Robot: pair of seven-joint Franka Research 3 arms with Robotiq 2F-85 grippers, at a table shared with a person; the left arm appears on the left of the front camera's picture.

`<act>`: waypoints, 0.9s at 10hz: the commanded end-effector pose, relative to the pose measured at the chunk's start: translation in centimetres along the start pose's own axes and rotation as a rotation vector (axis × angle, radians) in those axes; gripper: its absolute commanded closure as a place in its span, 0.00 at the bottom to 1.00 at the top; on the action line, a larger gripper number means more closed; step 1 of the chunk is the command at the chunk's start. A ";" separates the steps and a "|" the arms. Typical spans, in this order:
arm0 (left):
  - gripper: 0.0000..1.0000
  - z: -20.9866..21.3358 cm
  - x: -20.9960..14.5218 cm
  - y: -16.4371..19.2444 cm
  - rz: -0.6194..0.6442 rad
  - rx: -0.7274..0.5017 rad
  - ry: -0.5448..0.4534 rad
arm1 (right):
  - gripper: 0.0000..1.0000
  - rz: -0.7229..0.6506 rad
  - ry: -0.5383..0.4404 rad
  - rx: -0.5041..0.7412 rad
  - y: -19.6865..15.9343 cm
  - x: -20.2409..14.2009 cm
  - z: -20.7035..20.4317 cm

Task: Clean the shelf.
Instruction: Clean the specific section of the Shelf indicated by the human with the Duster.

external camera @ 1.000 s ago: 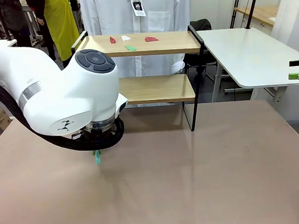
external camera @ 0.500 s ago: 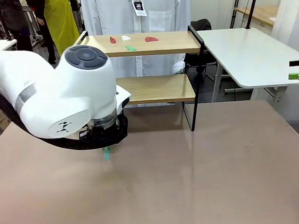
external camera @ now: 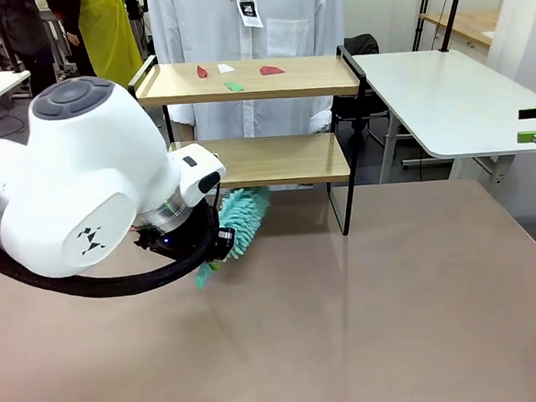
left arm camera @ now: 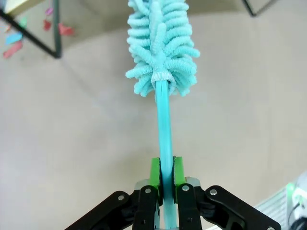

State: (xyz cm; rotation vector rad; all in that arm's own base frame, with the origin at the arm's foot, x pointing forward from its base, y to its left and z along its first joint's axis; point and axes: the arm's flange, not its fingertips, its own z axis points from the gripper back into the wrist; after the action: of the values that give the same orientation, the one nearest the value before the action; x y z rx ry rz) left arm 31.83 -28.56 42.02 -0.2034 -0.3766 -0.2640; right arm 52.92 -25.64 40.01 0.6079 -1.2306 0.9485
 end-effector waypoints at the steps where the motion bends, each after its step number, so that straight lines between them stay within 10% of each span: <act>1: 0.87 2.1 -0.6 2.9 -0.152 -0.138 0.006 | 0.00 -0.012 0.022 -0.012 0.1 0.7 -0.2; 5: 0.87 4.3 -1.2 5.7 -0.494 -0.295 0.136 | 0.00 -0.012 0.022 -0.012 0.1 0.7 -0.2; 9: 0.87 10.7 -1.5 8.1 -0.555 -0.214 0.275 | 0.00 -0.012 0.022 -0.012 0.1 0.7 -0.2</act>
State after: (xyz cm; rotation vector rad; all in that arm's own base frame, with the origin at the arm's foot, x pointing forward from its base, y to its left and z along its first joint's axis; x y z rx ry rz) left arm 30.06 -18.68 47.68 -0.3231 -0.1522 -0.8525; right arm 52.92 -25.63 40.03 0.6080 -1.2308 0.9487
